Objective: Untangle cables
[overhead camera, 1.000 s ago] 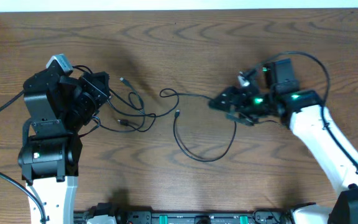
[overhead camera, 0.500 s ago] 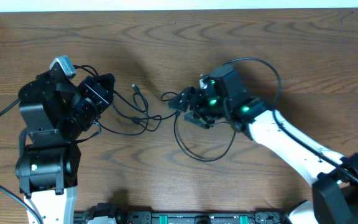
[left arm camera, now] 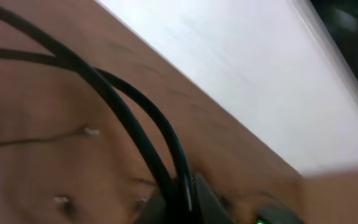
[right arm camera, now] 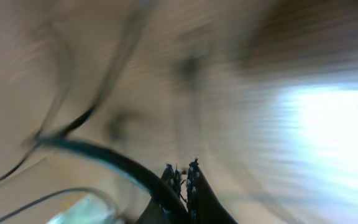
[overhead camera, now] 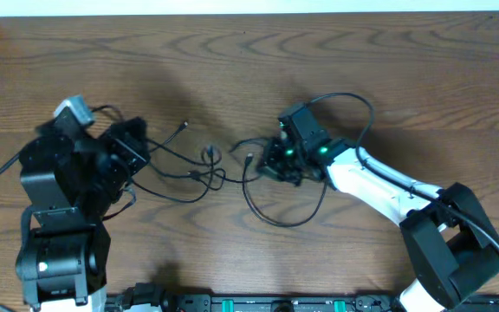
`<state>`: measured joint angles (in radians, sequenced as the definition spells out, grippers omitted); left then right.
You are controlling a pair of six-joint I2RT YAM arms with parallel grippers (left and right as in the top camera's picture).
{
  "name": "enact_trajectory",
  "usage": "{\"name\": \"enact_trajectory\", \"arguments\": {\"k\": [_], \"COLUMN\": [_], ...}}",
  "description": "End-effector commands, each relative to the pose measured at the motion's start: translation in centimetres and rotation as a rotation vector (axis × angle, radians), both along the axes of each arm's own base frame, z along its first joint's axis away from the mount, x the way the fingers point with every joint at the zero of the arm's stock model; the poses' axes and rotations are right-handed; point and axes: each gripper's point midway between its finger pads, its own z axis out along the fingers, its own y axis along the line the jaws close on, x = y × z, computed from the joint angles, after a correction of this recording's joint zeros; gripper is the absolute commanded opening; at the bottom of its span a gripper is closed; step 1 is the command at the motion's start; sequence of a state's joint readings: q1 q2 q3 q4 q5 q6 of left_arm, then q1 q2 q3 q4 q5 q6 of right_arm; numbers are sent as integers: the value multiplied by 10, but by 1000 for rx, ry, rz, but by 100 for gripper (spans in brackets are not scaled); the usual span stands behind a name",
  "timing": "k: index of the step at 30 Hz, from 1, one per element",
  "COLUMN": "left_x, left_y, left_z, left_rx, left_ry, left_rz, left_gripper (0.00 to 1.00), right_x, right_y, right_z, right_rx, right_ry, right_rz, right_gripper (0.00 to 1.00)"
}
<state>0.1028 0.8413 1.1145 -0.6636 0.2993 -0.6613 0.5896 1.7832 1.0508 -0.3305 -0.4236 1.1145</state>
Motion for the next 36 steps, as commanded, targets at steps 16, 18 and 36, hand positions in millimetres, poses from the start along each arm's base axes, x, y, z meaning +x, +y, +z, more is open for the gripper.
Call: {"name": "enact_trajectory", "arguments": {"k": [16, 18, 36], "left_x": [-50, -43, 87], "left_y": [117, 111, -104], "left_z": [-14, -20, -52], "left_rx": [16, -2, -283], "left_ry": [78, 105, 141], "left_rz": [747, 709, -414], "left_gripper": [8, 13, 8], "right_x": [68, 70, 56], "right_y": [-218, -234, -259], "right_z": [-18, -19, -12], "right_rx": [-361, -383, -185], "right_ry": [-97, -92, -56], "right_rz": [-198, -239, -183], "right_gripper": [1, 1, 1]}}
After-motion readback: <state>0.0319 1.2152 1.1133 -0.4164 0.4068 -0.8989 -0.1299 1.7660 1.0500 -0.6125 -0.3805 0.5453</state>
